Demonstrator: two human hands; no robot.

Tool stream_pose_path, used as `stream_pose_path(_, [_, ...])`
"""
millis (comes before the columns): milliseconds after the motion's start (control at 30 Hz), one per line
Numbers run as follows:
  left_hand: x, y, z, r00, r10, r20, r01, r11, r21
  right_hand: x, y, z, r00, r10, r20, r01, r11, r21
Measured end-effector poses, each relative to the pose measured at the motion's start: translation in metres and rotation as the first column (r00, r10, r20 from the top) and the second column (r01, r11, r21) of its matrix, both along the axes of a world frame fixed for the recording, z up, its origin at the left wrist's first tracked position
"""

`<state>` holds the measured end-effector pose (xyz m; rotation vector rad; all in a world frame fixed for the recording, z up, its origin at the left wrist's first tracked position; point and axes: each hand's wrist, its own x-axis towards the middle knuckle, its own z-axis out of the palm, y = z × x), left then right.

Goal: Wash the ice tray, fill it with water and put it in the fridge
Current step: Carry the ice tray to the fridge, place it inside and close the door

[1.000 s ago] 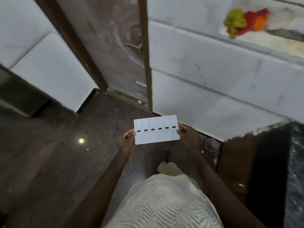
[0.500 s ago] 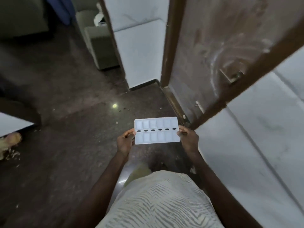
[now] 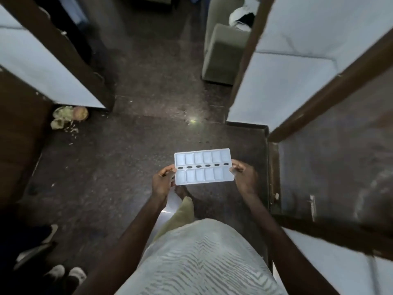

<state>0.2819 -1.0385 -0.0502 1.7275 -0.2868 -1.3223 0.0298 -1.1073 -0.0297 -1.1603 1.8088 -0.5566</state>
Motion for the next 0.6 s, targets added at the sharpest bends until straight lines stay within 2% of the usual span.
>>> stream_pose_path(167, [0.062,-0.061,-0.003,0.991,0.13,0.022,-0.131,0.991,0.025,0.073,-0.097,-0.01,0.99,0.138,-0.011,-0.138,0.99,0.0])
stream_pose_path(333, [0.116,-0.113,0.001,0.96,0.276,0.042,-0.275,0.961,-0.028,0.141,-0.181,-0.009,0.958,0.285,-0.003,-0.285,0.958,-0.013])
stream_pose_path(600, [0.165,-0.177,0.005,0.82,0.567,0.073,-0.567,0.823,-0.028,0.233,-0.299,-0.007,0.839,0.543,0.027,-0.54,0.838,-0.077])
